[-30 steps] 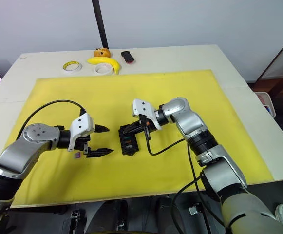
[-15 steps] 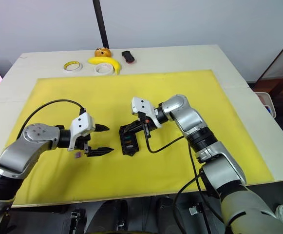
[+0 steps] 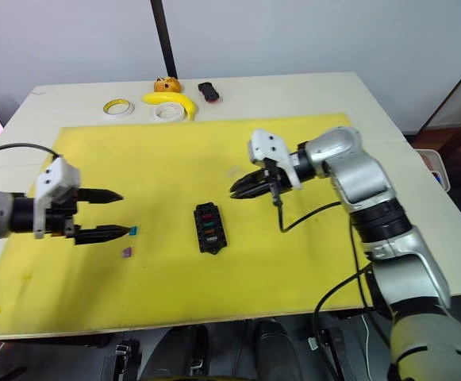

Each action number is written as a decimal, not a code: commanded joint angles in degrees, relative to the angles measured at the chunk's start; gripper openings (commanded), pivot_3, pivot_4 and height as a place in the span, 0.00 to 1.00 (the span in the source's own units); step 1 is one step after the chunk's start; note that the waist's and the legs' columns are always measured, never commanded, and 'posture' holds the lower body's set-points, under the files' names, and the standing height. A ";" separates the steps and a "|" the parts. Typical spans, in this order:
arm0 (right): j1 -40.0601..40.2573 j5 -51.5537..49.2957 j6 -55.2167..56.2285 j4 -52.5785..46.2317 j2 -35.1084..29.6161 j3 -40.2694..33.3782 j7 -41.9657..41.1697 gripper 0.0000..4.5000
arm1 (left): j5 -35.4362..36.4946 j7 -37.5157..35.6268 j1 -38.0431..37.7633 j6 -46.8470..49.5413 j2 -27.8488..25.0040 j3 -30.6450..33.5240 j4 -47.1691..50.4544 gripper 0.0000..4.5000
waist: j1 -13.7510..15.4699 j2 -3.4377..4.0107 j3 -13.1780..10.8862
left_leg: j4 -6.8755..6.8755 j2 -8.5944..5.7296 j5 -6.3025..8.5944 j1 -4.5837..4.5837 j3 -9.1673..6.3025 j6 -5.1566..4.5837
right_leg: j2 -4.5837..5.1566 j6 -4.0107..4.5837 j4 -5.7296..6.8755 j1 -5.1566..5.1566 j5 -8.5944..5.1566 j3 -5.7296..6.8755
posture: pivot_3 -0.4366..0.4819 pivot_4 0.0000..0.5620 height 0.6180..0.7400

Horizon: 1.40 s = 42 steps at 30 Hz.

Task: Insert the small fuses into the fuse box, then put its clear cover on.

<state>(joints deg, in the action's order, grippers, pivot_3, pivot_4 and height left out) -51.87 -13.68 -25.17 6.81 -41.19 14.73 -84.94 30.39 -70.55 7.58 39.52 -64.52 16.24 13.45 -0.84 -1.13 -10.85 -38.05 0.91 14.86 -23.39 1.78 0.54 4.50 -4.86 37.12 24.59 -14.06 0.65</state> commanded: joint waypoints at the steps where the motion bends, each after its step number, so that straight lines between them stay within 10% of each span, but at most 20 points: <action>1: 1.27 0.12 2.48 0.00 -5.42 -3.37 -1.92 0.62 | -1.58 -3.29 -5.82 -1.43 -3.52 8.82 -3.01 1.00 | -0.04 0.00 0.00 | 0.02 0.01 0.00 0.00 0.01 0.00 | 0.00 0.05 -0.02 0.01 -0.03 0.00 | 0.48 0.27 1.00; 4: 2.12 0.65 4.06 2.05 -8.27 -4.05 -2.13 0.99 | -2.64 -4.64 -10.65 -2.71 -4.44 12.93 -4.27 1.00 | -0.04 0.00 -0.01 | 0.04 0.02 0.00 0.00 0.11 0.00 | 0.01 0.17 -0.03 0.05 -0.10 -0.01 | 0.48 0.27 1.00; 14: 3.28 2.60 8.26 7.02 -10.15 -4.70 -0.77 0.99 | -2.48 -4.23 -17.06 -2.54 -2.62 15.94 -1.03 1.00 | -0.04 0.02 -0.02 | 0.05 0.04 0.01 -0.01 0.25 0.01 | 0.09 0.20 -0.04 0.11 -0.11 -0.07 | 0.48 0.27 1.00; 30: 3.73 -8.84 -9.13 -20.29 -2.05 -3.48 5.24 0.99 | -1.00 -13.82 7.11 -2.26 1.27 -11.25 -16.72 1.00 | 0.14 0.04 -0.04 | 0.00 -0.01 0.00 -0.04 0.21 0.00 | 0.05 0.00 -0.01 0.09 0.00 -0.07 | 0.48 0.27 1.00; 42: 3.30 -7.88 -8.76 -21.01 -1.83 -1.13 6.46 0.99 | -0.08 -20.24 7.80 1.81 0.95 -15.94 -20.37 1.00 | -0.12 0.03 -0.04 | 0.00 0.00 0.01 -0.05 0.22 -0.01 | 0.02 -0.02 0.01 0.11 0.01 -0.07 | 0.48 0.27 1.00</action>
<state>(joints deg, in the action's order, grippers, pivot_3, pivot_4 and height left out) -47.21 -21.46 -34.20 -12.49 -43.29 13.72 -78.94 30.36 -89.72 15.57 41.75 -62.41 -0.41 -7.16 -0.96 -1.10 -10.88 -38.05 0.92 14.87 -23.43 1.99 0.54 4.52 -4.89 37.13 24.71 -14.04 0.58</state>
